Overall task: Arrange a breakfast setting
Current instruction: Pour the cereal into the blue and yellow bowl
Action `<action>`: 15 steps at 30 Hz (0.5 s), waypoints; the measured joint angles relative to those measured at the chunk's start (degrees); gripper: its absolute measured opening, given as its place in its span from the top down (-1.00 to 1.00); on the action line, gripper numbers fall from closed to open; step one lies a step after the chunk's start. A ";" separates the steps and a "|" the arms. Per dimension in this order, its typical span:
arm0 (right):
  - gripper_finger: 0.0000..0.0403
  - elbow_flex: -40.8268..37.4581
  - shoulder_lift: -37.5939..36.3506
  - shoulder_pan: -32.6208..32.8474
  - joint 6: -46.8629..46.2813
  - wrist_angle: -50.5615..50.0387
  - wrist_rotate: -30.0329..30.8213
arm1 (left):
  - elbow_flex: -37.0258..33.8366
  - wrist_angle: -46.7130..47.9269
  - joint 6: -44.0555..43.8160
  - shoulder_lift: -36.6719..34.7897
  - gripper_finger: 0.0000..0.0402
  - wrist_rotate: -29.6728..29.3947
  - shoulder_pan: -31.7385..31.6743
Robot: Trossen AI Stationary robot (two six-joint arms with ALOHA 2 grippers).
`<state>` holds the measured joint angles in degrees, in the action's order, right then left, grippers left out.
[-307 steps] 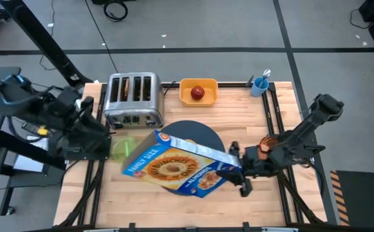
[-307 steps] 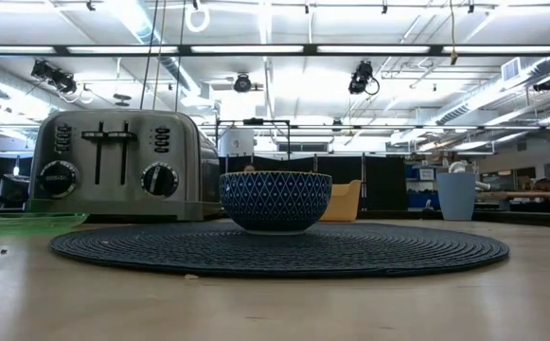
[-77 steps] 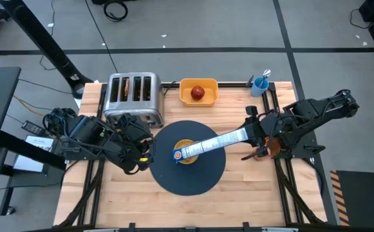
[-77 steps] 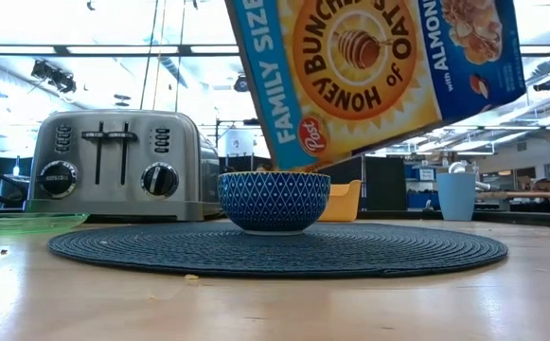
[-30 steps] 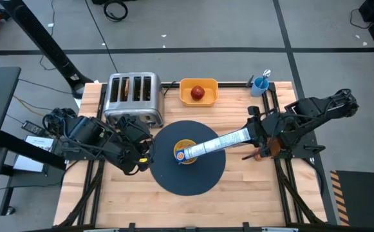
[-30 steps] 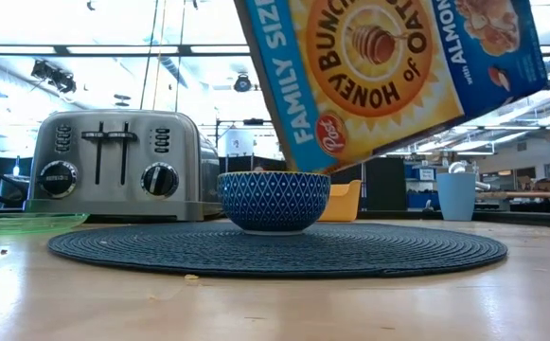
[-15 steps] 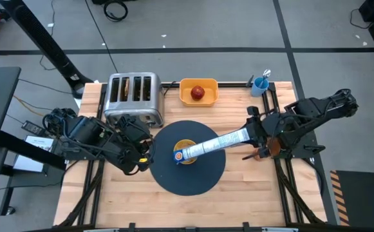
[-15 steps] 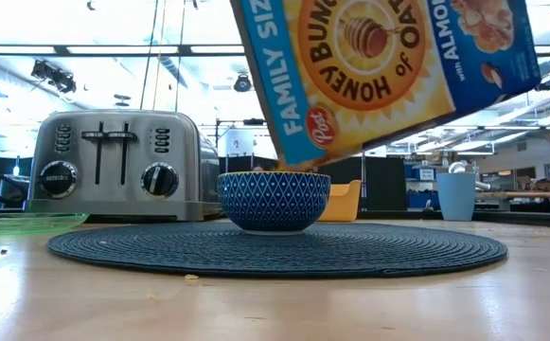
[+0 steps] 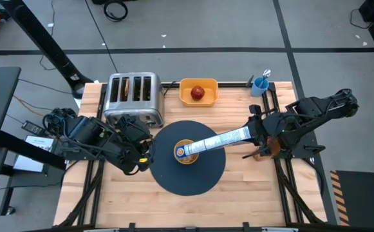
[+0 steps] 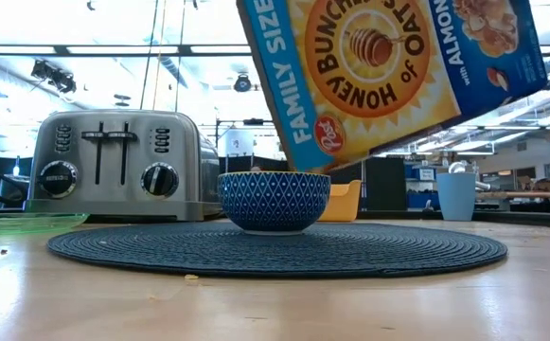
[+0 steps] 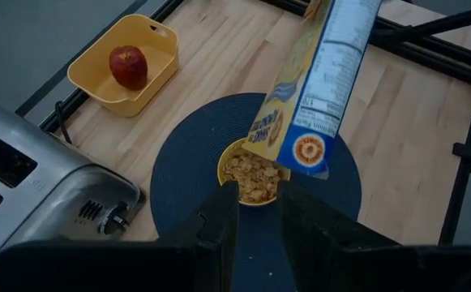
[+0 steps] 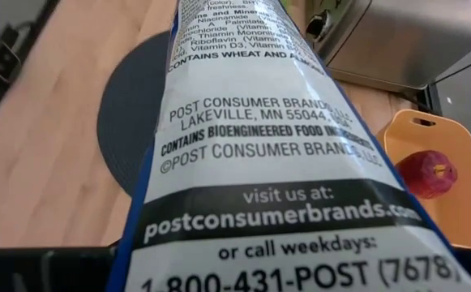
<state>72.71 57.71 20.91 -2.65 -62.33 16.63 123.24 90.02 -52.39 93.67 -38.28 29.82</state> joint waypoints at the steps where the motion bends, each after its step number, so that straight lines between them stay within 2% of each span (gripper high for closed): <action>1: 0.06 0.00 -0.41 0.00 -0.64 0.05 -0.01 | 0.00 0.00 -0.31 0.00 0.53 0.19 0.00; 8: 0.06 -0.03 -4.51 0.00 -5.21 0.76 0.10 | -0.04 -0.49 -1.15 -1.95 0.53 1.10 0.42; 15: 0.06 -5.70 -8.96 0.02 -7.86 6.21 -0.09 | -0.02 -5.11 0.22 -4.61 0.53 -0.45 0.67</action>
<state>67.01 48.75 20.93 -10.51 -56.12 16.54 123.22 84.91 -52.17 89.06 -38.72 30.49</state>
